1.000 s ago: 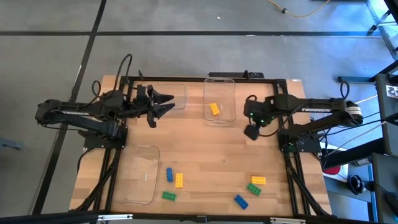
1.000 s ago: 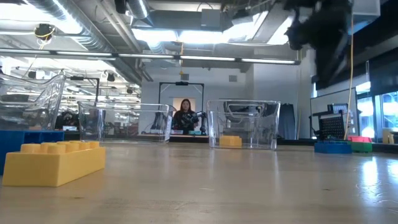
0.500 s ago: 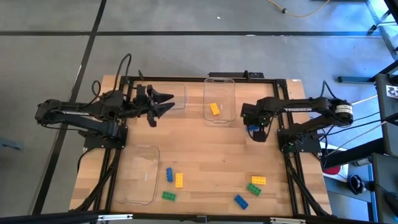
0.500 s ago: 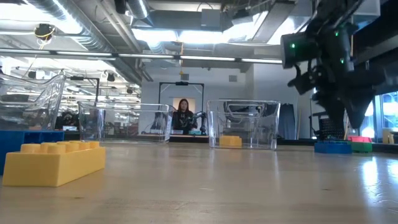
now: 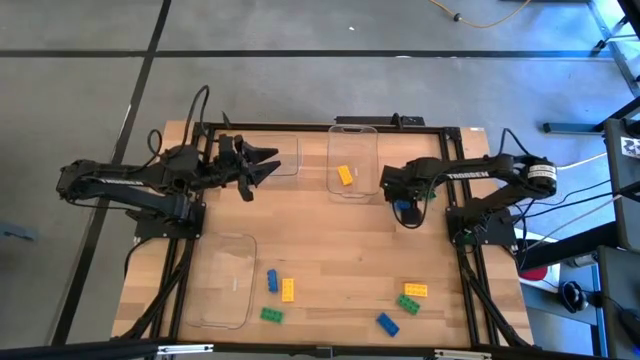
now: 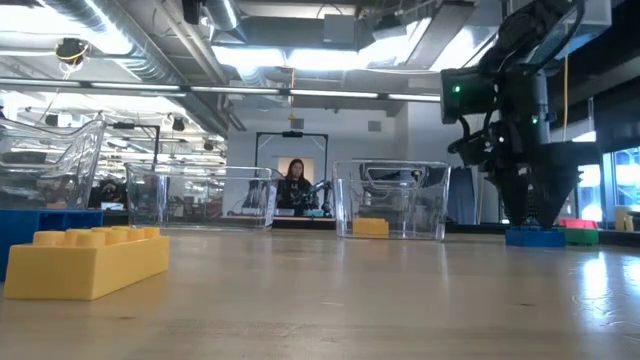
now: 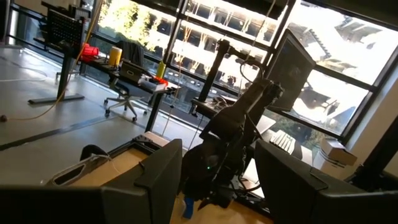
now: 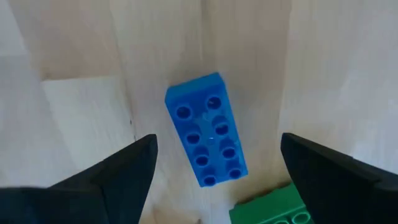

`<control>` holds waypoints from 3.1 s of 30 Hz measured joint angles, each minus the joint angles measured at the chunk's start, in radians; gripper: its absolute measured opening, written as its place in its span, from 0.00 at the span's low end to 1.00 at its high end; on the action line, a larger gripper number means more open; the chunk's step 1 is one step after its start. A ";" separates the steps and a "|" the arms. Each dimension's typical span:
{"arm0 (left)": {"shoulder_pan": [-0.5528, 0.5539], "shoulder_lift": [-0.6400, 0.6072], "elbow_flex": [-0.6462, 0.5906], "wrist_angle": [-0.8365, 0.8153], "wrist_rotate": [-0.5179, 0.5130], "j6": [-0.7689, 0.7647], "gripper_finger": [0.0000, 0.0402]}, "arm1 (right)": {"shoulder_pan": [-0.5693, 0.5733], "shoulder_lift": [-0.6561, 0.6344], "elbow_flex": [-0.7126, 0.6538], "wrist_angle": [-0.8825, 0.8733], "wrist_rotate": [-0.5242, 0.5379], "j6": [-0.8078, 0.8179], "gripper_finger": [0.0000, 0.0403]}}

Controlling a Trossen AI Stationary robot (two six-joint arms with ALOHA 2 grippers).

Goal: Sort & place blocks by color
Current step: Put the top right blue game piece into the top left transparent bin

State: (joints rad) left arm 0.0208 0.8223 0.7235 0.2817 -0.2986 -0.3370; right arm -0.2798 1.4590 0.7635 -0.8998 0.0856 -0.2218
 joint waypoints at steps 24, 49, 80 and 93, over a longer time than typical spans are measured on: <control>0.001 -0.020 0.000 0.005 -0.041 0.008 0.48 | -0.001 0.077 0.026 -0.077 0.006 0.106 0.35; 0.001 -0.126 0.000 -0.142 0.140 0.186 0.48 | 0.179 -0.367 0.141 0.880 0.027 0.688 0.35; 0.028 0.624 0.380 -0.087 0.321 -0.003 0.68 | 0.182 -0.332 0.142 1.006 -0.270 0.579 0.35; 0.029 0.740 0.387 0.232 0.403 -0.001 0.68 | 0.214 -0.293 0.143 1.110 -0.252 0.561 0.35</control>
State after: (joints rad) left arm 0.0494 1.5621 1.1107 0.5142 0.1043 -0.3384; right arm -0.0659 1.1660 0.9062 0.2098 -0.1665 0.3392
